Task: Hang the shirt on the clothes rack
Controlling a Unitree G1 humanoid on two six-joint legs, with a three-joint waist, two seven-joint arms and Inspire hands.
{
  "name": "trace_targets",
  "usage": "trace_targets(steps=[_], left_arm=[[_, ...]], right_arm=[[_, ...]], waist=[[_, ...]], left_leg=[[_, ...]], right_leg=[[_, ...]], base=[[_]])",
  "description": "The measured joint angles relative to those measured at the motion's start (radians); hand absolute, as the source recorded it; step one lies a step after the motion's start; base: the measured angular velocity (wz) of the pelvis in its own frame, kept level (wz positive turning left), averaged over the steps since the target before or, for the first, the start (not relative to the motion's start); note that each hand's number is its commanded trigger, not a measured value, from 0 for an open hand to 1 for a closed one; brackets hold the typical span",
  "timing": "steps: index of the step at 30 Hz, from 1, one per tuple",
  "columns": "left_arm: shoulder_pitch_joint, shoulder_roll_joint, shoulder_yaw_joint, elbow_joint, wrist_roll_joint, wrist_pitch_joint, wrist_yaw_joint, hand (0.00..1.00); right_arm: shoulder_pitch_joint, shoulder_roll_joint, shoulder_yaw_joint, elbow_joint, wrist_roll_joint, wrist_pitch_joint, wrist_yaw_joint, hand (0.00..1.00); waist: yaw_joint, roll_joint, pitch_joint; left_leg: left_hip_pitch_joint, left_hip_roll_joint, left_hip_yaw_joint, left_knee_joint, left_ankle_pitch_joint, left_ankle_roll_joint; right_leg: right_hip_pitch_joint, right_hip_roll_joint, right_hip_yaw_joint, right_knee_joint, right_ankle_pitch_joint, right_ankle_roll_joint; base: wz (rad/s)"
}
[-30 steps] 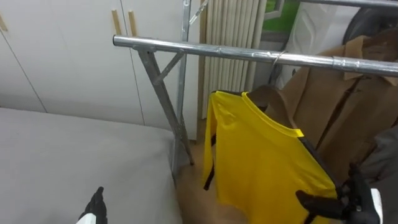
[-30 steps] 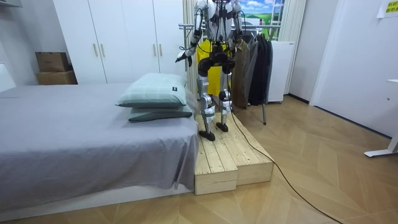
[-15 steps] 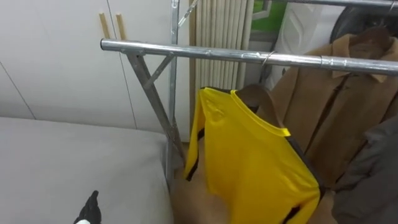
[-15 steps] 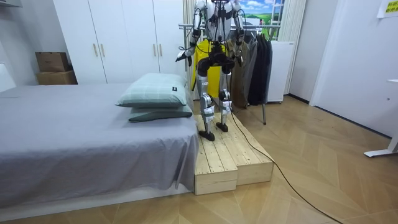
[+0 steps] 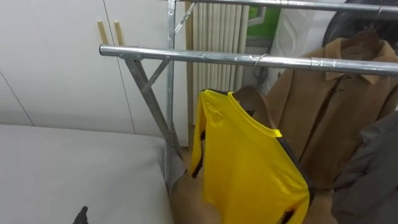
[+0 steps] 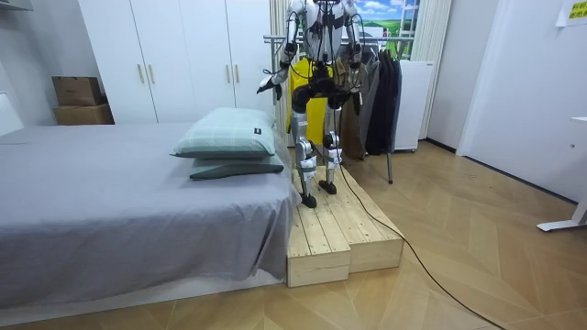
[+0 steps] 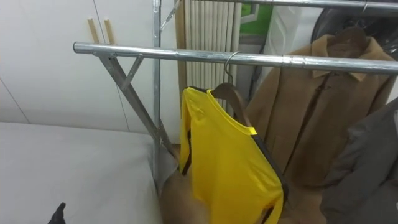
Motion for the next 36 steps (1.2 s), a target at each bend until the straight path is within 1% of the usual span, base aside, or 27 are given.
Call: trace_targets(steps=[3,9,10,12,15,16,17,20,21,23,25,30,36], left_arm=[[0.002,-0.001,0.001,-0.001,-0.002,0.000,0.000,0.00],[0.000,-0.001,-0.001,0.009,-0.024,0.000,-0.001,0.00],[0.000,-0.001,-0.002,0.013,-0.031,0.000,-0.001,0.00],[-0.001,-0.001,-0.002,0.034,-0.029,0.004,-0.002,0.00],[-0.001,0.000,-0.001,0.038,-0.029,0.010,-0.005,0.00],[-0.002,0.000,-0.001,0.038,-0.029,0.010,-0.006,0.00],[-0.002,0.000,-0.002,0.039,-0.029,0.011,-0.008,0.00],[-0.004,0.000,-0.001,0.050,-0.027,0.017,-0.009,0.00],[-0.005,0.000,0.001,0.066,-0.025,0.023,-0.009,0.00],[-0.005,0.000,0.001,0.073,-0.021,0.032,-0.010,0.00],[-0.005,0.000,0.003,0.074,-0.018,0.035,-0.011,0.00],[-0.005,0.000,0.013,0.069,0.005,0.036,-0.012,0.00],[-0.004,-0.002,0.018,0.065,0.005,0.043,-0.031,0.00]], right_arm=[[0.000,0.003,0.001,0.057,0.001,0.018,0.053,0.00],[-0.001,0.004,0.008,0.090,-0.002,0.026,0.094,0.00],[-0.002,0.003,0.008,0.091,-0.004,0.034,0.101,0.00],[-0.003,0.004,0.011,0.101,-0.013,0.045,0.112,0.00],[-0.005,0.004,0.012,0.118,-0.038,0.049,0.115,0.00],[-0.005,0.003,0.012,0.118,-0.056,0.056,0.121,0.00],[-0.005,0.003,0.013,0.119,-0.068,0.061,0.127,0.00],[-0.011,0.003,0.014,0.122,-0.096,0.070,0.136,0.00],[-0.017,0.003,0.014,0.123,-0.115,0.080,0.145,0.00],[-0.018,0.004,0.014,0.123,-0.127,0.083,0.152,0.00],[-0.018,0.003,0.014,0.123,-0.131,0.087,0.156,0.00],[-0.026,0.002,0.006,0.123,-0.155,0.089,0.158,0.00],[-0.038,0.000,0.005,0.123,-0.155,0.090,0.185,0.00]], waist=[[-0.003,-0.001,0.0003],[-0.003,-0.006,0.0015],[-0.004,-0.007,0.0013],[-0.002,-0.013,0.0024],[-0.003,-0.020,0.0037],[-0.002,-0.022,0.0040],[-0.002,-0.023,0.0049],[-0.002,-0.021,0.0038],[-0.002,-0.018,0.0036],[-0.002,-0.017,0.0031],[-0.001,-0.016,0.0023],[0.003,-0.009,-0.0031],[0.004,-0.005,-0.0017]], left_leg=[[0.000,0.000,-0.001,0.000,0.000,0.000],[0.001,-0.002,-0.005,0.000,0.000,0.000],[-0.002,-0.002,-0.005,0.000,0.000,0.000],[-0.002,-0.003,-0.022,0.000,0.000,0.000],[-0.005,-0.003,-0.033,0.000,0.000,0.000],[-0.008,-0.005,-0.047,0.000,0.000,0.001],[-0.008,-0.006,-0.046,0.000,0.000,0.001],[-0.010,-0.007,-0.049,0.000,-0.002,0.002],[-0.012,-0.008,-0.050,-0.001,-0.002,0.002],[-0.012,-0.008,-0.051,-0.007,-0.003,0.003],[-0.013,-0.008,-0.052,-0.008,-0.003,0.003],[-0.016,-0.006,-0.056,-0.008,-0.004,0.004],[-0.016,-0.004,-0.057,-0.008,-0.004,0.005]], right_leg=[[-0.001,-0.001,-0.002,0.000,0.003,0.001],[-0.011,-0.001,-0.002,0.004,0.006,0.002],[-0.016,-0.001,-0.001,0.007,0.007,0.001],[-0.013,0.000,-0.002,0.012,0.007,0.000],[-0.015,0.000,-0.002,0.017,0.007,0.000],[-0.016,0.000,-0.003,0.018,0.007,0.000],[-0.016,-0.001,-0.002,0.020,0.008,0.001],[-0.016,-0.001,-0.001,0.021,0.009,0.004],[-0.017,-0.005,-0.012,0.022,0.011,0.003],[-0.016,-0.009,-0.025,0.022,0.013,0.001],[-0.016,-0.010,-0.029,0.022,0.014,0.001],[-0.015,-0.009,-0.034,0.019,0.013,0.000],[-0.013,-0.008,-0.036,0.013,0.013,0.001]], base=[[0.00],[0.00],[-0.04],[0.00],[0.07],[0.07],[0.04],[0.00],[0.00],[0.04],[0.06],[0.01],[0.00]])
